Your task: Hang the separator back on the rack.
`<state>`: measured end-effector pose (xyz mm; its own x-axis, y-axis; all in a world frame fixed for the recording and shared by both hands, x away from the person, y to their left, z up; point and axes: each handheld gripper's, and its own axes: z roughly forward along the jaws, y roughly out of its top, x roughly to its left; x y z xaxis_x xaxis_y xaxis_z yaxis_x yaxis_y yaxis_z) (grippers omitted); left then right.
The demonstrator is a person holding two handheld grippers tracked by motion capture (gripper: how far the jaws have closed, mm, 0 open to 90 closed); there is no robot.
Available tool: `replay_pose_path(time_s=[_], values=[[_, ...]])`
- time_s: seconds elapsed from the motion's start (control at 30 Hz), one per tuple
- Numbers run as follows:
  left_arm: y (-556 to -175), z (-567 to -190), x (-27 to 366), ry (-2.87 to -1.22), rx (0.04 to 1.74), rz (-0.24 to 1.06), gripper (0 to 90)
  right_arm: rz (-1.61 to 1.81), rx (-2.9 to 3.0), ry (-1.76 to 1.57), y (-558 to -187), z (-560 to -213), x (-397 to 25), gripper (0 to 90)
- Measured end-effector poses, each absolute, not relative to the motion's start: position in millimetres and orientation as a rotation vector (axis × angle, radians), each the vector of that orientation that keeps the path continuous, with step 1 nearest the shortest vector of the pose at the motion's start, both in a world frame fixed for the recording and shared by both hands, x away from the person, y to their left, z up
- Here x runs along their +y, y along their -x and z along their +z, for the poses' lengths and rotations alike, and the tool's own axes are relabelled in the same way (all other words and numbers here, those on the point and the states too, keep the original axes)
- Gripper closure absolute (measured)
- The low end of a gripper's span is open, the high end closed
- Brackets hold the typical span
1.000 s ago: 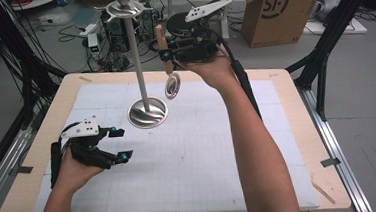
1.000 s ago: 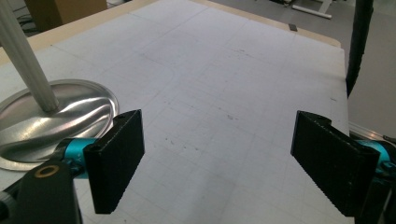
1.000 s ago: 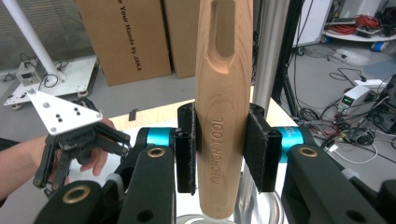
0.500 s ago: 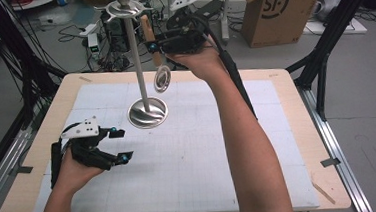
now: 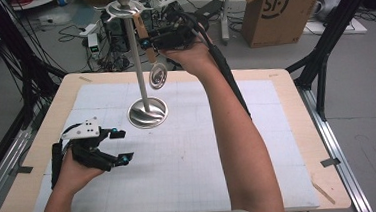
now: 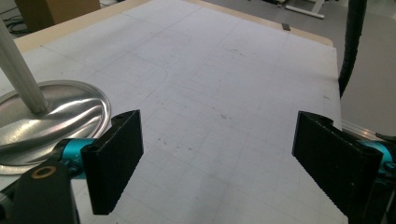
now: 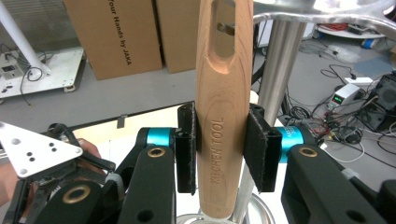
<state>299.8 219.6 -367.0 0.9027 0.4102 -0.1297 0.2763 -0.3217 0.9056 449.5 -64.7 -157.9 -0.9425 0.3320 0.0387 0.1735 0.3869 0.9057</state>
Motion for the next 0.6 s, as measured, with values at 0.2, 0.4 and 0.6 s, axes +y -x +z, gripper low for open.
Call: replay_pose_path(time_s=[0.2, 0.4, 0.6], values=[[-299.6, -366.4, 221.2, -1.916, 0.505, 0.147, 17.3, 1.607, 2.488, -0.476, -456.8, -161.5, -66.0, 68.1], [-300.4, -367.4, 221.7, -1.924, 0.505, 0.146, 17.3, 1.619, 2.483, -0.483, -465.0, -165.6, -67.0, 68.0], [-301.5, -369.4, 221.9, -1.929, 0.512, 0.144, 17.3, 1.624, 2.477, -0.494, -472.6, -170.5, -66.7, 67.6]])
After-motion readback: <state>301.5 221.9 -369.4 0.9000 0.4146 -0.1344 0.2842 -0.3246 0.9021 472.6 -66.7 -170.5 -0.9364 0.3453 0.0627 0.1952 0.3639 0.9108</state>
